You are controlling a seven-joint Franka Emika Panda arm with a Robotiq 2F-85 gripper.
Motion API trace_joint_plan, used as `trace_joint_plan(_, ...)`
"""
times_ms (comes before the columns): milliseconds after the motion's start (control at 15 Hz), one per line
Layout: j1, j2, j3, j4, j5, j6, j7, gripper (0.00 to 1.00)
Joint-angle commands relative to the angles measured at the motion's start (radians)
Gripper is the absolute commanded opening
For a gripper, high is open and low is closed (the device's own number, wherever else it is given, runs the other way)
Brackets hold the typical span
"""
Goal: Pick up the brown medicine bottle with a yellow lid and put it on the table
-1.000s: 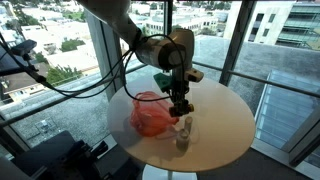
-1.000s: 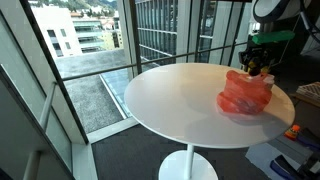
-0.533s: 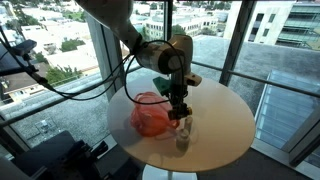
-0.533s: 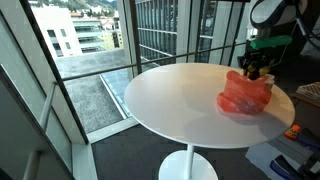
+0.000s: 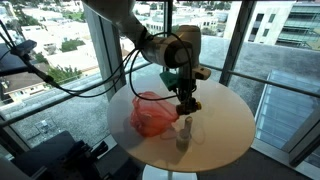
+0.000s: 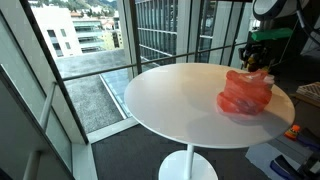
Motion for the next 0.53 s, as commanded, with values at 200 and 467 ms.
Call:
trace_joint_plan(200,-0.048,-0.024,-0.022,0.039,0.017,-0.007,-0.009,0.28)
trace_joint_plan(467,-0.081,-0.02,-0.044,0.056,0.017,-0.008,-0.008,0.28)
